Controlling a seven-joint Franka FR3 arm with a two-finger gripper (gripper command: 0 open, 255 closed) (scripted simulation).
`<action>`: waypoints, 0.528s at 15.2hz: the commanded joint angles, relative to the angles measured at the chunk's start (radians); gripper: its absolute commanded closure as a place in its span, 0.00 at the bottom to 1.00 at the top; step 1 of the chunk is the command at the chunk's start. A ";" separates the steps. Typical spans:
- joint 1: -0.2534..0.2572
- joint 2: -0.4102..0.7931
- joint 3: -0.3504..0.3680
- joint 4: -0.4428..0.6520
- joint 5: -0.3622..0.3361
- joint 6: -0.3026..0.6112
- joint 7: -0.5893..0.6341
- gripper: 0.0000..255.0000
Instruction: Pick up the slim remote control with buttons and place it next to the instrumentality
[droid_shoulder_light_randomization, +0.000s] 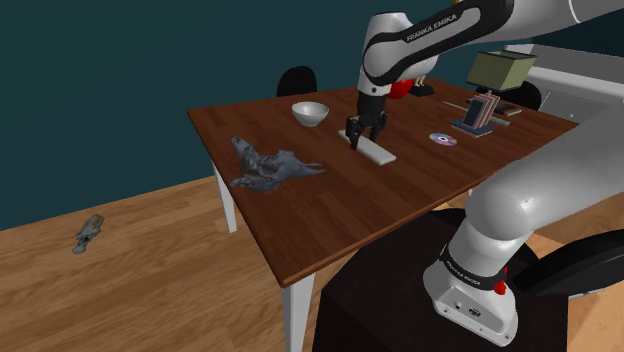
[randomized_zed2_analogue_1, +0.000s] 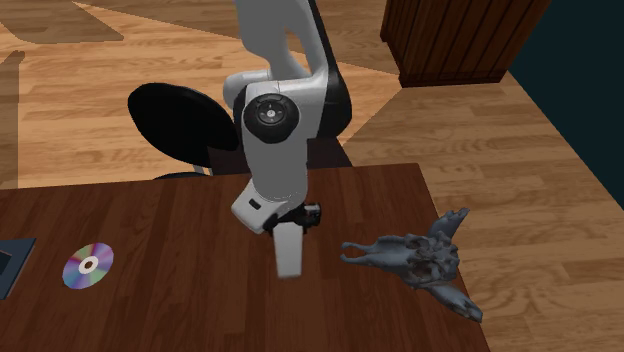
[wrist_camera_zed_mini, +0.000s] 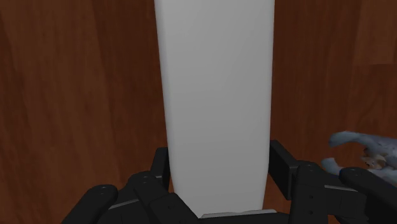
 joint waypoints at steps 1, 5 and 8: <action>-0.023 0.037 -0.033 0.028 -0.017 0.009 -0.044 1.00; -0.062 0.128 -0.096 0.112 -0.041 0.018 -0.131 1.00; -0.087 0.202 -0.140 0.186 -0.048 0.020 -0.196 1.00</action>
